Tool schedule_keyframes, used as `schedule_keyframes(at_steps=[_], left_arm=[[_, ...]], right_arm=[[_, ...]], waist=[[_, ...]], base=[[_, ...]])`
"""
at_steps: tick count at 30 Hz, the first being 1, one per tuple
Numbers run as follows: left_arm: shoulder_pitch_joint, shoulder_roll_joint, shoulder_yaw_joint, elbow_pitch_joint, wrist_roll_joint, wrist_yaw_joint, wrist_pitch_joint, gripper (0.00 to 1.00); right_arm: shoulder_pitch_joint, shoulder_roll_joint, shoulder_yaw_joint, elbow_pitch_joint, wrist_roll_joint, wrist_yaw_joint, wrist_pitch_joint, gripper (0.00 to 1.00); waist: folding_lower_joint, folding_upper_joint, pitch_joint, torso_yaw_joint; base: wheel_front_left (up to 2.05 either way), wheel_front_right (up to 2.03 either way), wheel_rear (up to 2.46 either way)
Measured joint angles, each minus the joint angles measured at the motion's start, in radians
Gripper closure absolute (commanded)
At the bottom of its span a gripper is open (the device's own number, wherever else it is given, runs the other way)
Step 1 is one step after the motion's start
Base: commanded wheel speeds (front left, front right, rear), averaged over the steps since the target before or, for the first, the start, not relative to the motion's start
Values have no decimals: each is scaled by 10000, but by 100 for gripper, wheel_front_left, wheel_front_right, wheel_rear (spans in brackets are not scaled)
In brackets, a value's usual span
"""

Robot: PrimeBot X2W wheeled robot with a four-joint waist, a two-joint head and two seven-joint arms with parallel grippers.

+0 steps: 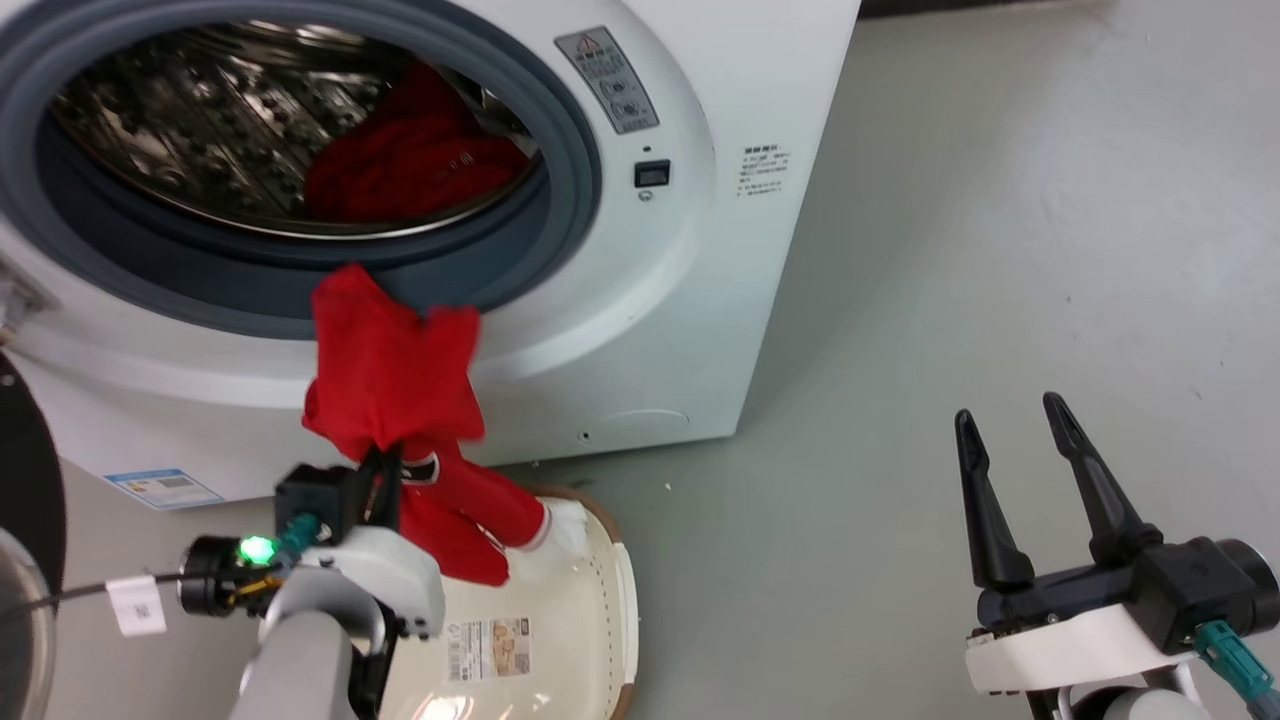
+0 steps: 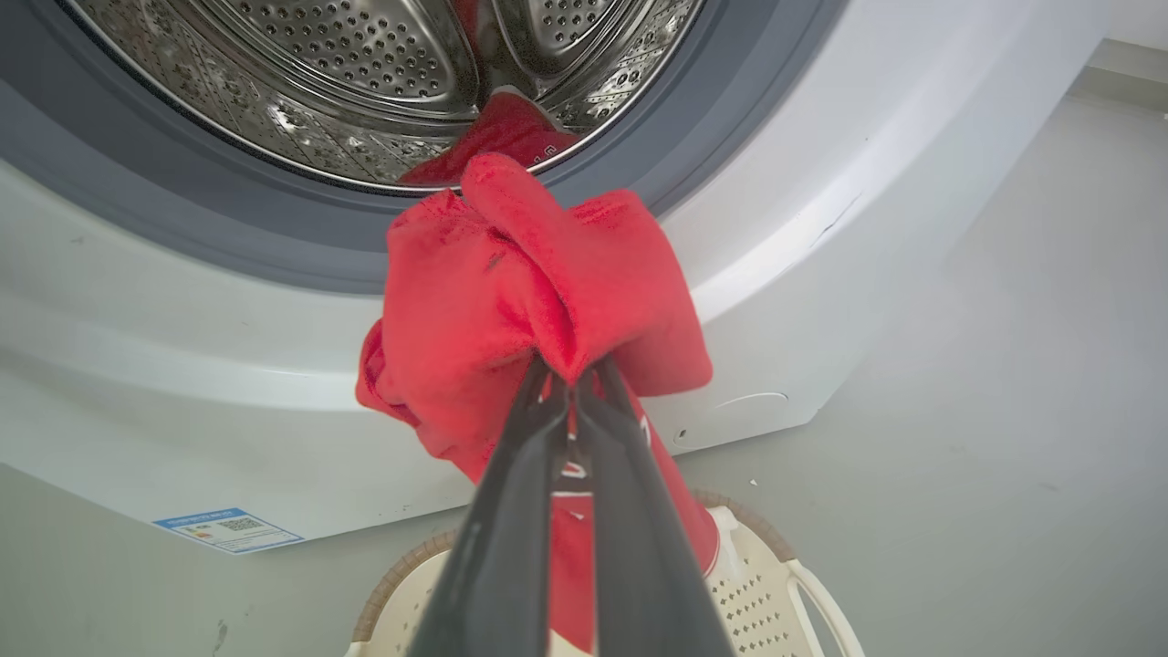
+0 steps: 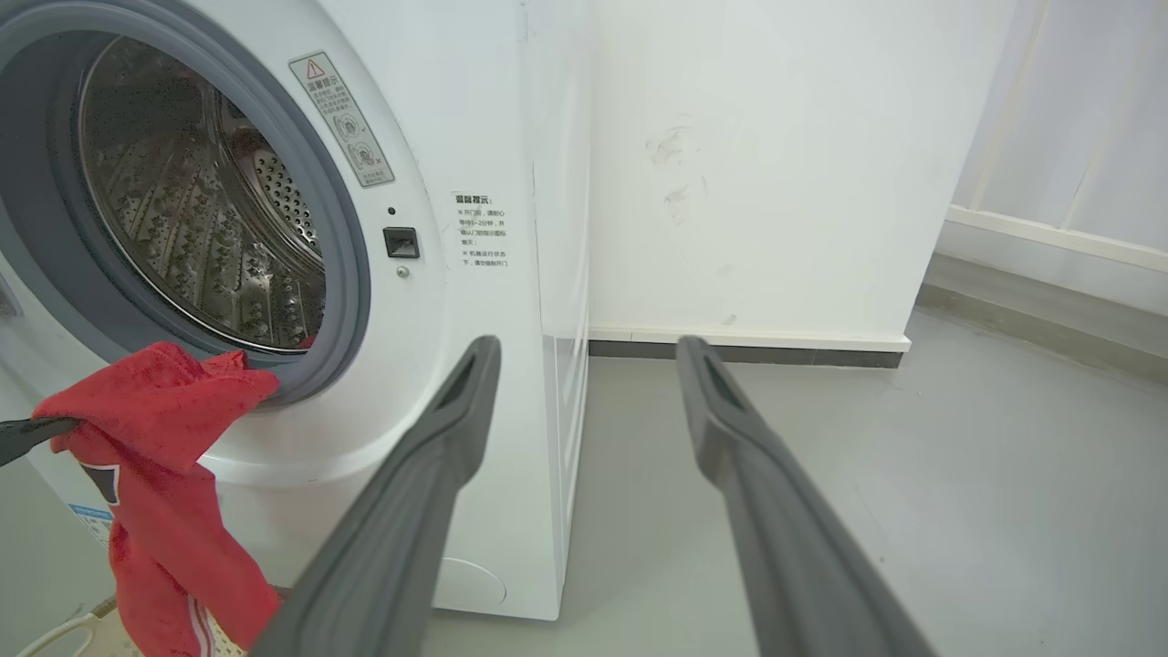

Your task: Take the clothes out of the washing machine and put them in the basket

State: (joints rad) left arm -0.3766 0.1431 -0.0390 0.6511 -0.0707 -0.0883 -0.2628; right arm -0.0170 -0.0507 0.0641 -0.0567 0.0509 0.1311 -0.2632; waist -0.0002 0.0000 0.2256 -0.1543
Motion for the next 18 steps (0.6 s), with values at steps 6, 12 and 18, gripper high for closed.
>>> schedule_keyframes(at_steps=[6,12,18], left_arm=[[1346,-159,-428,-853,184,-173,0,100],[2125,-278,-786,-895,222,-261,0,100],[2022,-326,-968,-309,196,-309,0,100]], right_arm=[[345,2,-19,21,-73,0,0,0],[453,0,-33,4,-69,0,0,0],[333,0,56,-58,-69,0,0,0]], waist=[[-1,0,-718,314],[-1,0,-943,513],[-1,0,-559,426]], base=[[0,0,0],[0,0,0],[0,0,0]])
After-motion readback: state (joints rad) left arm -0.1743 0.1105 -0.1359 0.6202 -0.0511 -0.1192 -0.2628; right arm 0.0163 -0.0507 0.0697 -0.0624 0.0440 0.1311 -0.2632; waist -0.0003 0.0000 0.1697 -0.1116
